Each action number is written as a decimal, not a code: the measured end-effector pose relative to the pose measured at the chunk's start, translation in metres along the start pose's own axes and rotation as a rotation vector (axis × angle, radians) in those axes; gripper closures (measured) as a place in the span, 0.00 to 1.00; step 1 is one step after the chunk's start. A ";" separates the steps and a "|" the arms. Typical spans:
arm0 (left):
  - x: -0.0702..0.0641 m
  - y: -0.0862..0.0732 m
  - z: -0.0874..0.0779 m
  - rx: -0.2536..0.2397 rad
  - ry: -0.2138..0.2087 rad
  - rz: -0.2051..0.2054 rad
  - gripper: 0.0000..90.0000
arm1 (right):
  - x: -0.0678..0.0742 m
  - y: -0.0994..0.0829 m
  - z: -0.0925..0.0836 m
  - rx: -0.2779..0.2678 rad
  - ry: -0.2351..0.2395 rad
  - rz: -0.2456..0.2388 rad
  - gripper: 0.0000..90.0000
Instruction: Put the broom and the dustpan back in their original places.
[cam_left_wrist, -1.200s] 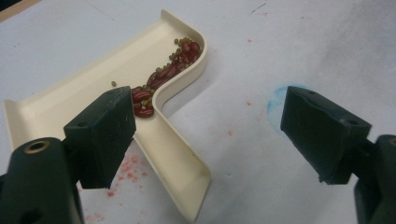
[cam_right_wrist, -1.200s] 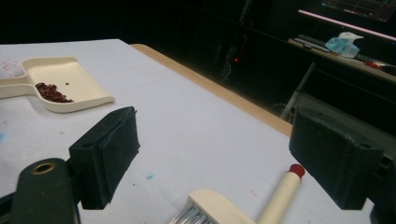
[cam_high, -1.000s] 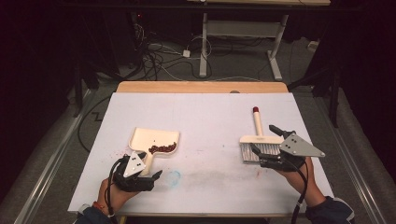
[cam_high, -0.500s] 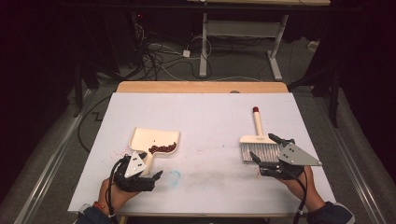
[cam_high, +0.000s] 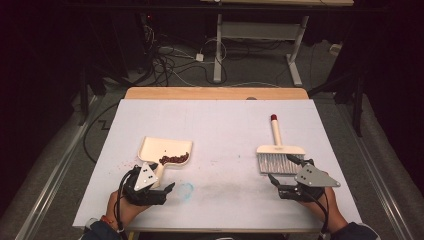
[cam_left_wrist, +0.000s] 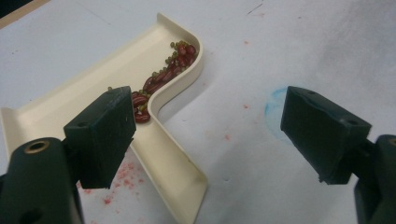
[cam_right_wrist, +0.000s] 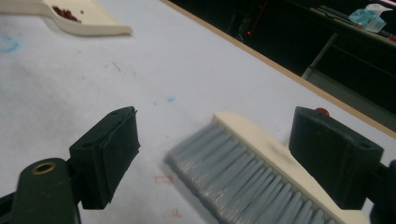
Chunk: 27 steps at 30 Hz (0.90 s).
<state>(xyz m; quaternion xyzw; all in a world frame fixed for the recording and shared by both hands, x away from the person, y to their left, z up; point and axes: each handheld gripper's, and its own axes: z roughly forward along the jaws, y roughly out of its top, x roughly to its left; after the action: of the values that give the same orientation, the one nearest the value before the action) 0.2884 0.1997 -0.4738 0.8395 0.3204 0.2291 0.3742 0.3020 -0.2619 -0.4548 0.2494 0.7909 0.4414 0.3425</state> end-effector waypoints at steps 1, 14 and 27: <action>-0.001 0.001 0.000 -0.007 0.005 0.001 0.20 | 0.001 -0.002 0.000 0.005 -0.001 -0.006 0.18; -0.002 0.001 0.000 -0.027 0.029 0.018 0.20 | 0.005 -0.021 -0.001 0.033 0.082 0.056 0.18; -0.005 0.002 -0.003 -0.036 0.041 0.029 0.20 | 0.001 -0.020 -0.006 0.003 0.078 0.072 0.18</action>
<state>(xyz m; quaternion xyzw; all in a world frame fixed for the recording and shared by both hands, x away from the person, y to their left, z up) 0.2835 0.1967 -0.4711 0.8323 0.3118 0.2575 0.3793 0.2949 -0.2742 -0.4698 0.2608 0.7949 0.4615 0.2952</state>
